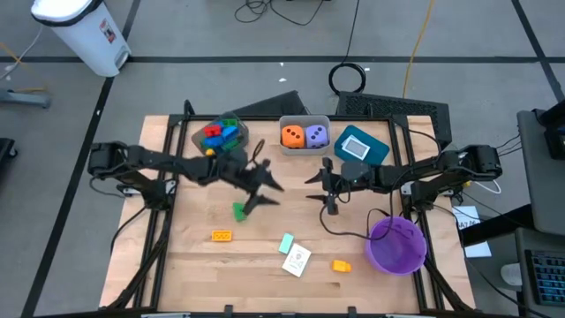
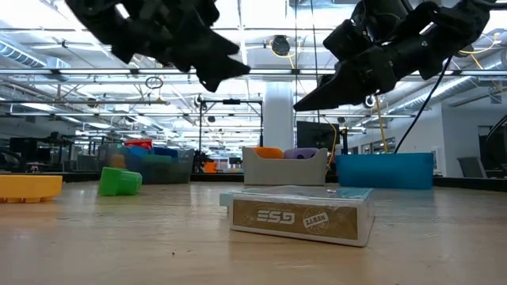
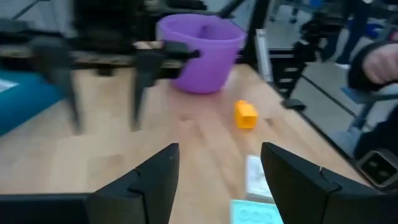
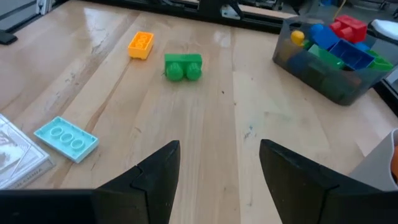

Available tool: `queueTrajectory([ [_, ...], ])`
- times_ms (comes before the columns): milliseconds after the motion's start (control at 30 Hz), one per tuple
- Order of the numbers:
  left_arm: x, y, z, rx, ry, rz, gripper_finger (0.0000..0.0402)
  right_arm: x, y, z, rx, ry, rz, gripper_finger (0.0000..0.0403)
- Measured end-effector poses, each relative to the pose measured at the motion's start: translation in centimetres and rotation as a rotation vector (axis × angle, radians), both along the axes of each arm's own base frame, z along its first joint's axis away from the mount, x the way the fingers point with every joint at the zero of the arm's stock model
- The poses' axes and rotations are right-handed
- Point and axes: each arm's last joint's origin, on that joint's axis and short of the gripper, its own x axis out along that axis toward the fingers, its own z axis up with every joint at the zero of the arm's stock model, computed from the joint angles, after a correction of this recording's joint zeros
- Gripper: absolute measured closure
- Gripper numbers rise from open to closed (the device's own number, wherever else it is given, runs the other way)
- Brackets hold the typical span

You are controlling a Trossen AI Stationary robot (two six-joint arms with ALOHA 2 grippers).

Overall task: Pick & Place Toys
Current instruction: Put the green gamepiece into the black bin

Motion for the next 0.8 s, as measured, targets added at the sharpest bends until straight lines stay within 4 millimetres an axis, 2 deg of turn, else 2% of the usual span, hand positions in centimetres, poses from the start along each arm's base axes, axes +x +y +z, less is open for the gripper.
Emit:
queueTrajectory([
  [167,-0.2,-3.4,-0.3,0.016,-0.005,-0.063,0.017,-0.2,0.0,-0.1,0.009,-0.04,-0.004,0.019],
  [300,-0.4,-5.1,-0.2,0.019,-0.02,-0.121,0.017,-0.2,0.0,-0.2,0.028,-0.043,-0.011,0.019],
  [800,-0.4,-5.0,-0.2,-0.107,0.038,-0.075,0.017,-0.2,0.0,0.0,0.032,-0.057,-0.012,0.019],
])
